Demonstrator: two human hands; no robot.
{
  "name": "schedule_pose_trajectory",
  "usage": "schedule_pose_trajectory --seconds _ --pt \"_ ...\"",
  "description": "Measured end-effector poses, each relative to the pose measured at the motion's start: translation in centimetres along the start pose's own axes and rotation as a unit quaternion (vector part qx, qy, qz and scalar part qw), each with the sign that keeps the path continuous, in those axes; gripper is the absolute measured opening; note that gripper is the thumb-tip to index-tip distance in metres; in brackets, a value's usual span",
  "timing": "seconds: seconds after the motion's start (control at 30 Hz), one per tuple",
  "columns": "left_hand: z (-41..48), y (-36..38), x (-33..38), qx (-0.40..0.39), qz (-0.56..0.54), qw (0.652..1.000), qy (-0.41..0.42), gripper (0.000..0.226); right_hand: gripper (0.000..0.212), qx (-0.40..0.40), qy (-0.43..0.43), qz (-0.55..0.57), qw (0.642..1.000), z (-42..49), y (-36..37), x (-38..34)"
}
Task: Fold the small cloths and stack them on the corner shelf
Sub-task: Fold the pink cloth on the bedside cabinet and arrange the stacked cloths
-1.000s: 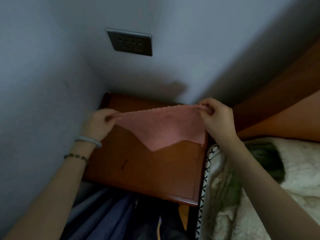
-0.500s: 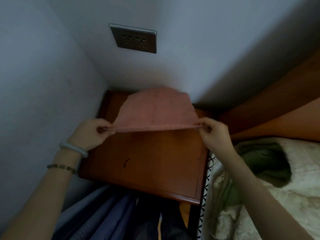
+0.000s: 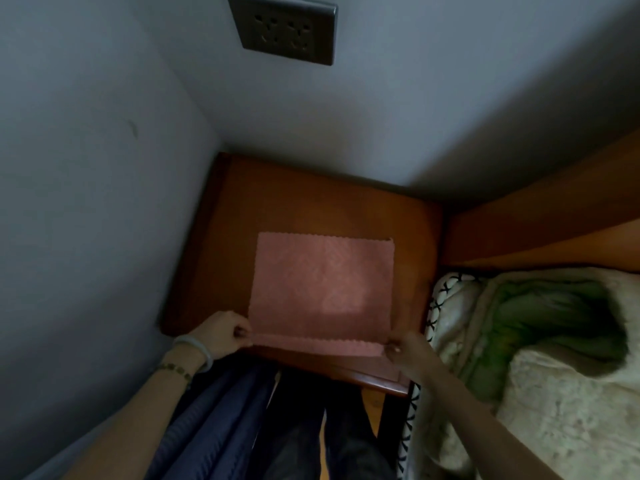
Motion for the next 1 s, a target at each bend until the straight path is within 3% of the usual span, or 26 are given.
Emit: schedule_pose_trajectory --seconds 0.13,0.23,0.33,0.83,1.0 --pt "0.8 -4.9 0.1 0.197 -0.119 0.973 -0.022 0.015 0.014 0.124 0.065 0.241 0.960 1.8 -5.0 0.6" --pt "2.0 -7.6 0.7 0.311 -0.223 0.923 -0.037 0.025 0.013 0.195 0.068 0.284 0.936 4.0 -8.3 -0.3" --pt "3.7 -9.6 1.0 0.384 -0.242 0.889 -0.066 0.032 0.016 0.240 0.078 0.282 0.926 6.6 -10.6 -1.3" --pt "7.7 -12.2 -0.8 0.458 -0.193 0.861 -0.108 0.008 0.022 0.264 0.082 0.299 0.913 11.2 -12.6 -2.3" --pt "7.9 -13.2 0.8 0.497 -0.147 0.852 -0.076 0.035 0.037 0.304 0.042 0.250 0.918 11.3 -13.0 -3.6"
Point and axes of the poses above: each hand's wrist, its own z-axis towards the middle knuckle, its own y-axis out of the palm, x = y × z, the point moved 10 cm from there along z, towards the middle knuckle, and after that the axes turned 11 degrees about y, right-handed, at the moved point
